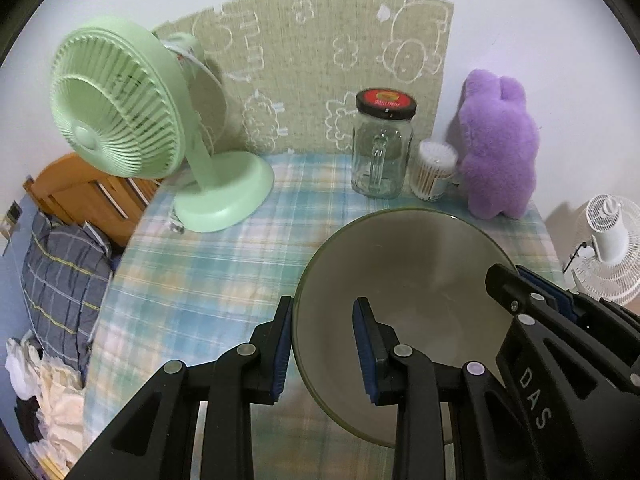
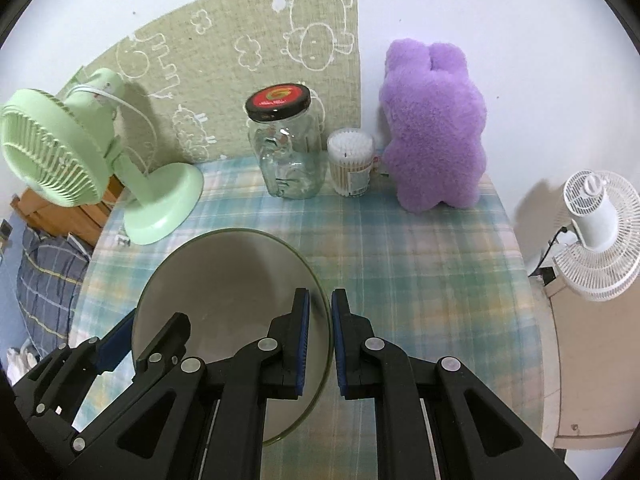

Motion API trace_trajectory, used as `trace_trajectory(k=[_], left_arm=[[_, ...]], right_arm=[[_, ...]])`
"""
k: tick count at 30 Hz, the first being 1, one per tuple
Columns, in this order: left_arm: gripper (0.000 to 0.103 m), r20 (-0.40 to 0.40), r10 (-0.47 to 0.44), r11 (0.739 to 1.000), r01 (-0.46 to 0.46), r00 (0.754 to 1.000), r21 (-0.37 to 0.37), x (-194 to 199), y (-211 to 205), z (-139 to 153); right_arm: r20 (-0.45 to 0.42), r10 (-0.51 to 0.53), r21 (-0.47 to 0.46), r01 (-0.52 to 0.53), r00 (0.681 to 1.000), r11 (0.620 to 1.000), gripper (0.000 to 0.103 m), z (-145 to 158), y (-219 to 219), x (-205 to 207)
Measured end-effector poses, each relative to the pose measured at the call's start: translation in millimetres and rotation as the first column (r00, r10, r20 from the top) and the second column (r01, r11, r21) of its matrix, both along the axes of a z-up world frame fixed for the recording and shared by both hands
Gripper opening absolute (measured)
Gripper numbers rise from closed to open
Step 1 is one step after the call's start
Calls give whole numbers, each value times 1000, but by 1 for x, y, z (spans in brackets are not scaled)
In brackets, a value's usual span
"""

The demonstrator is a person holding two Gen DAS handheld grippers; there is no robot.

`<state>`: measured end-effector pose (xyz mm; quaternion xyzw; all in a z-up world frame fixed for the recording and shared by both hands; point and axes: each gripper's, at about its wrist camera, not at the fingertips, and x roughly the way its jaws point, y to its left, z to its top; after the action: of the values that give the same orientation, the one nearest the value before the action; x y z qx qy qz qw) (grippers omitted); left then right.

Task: Organize plates and bowls
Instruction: 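Lift and carry the patterned bowl toward the grey bowls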

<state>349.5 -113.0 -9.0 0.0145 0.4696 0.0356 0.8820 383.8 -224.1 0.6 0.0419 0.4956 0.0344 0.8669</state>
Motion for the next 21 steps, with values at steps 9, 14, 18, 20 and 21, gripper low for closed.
trace_trajectory(k=[9,14,18,20,21], left_arm=[[28,35,-29,999,30,999,-38,-44,8,28],[28,60,-56,997,59,997,-45,-67,14,42],[28,76,-76,996,79,994,-36,-88,20,51],[28,80,-80,996,84,994,-37,-98,24,53],[28,81,-83,996,86,993,-36,-103,25,54]], right_arm=[[29,-30,-24,31,999,999,15,34,5,-44],[51,-59,-34,61,997,998,15,52,8,-74],[63,-72,-35,75,995,997,15,62,13,-95],[69,-78,-33,81,995,996,15,67,18,-107],[70,-81,-32,84,994,996,15,68,20,-112]])
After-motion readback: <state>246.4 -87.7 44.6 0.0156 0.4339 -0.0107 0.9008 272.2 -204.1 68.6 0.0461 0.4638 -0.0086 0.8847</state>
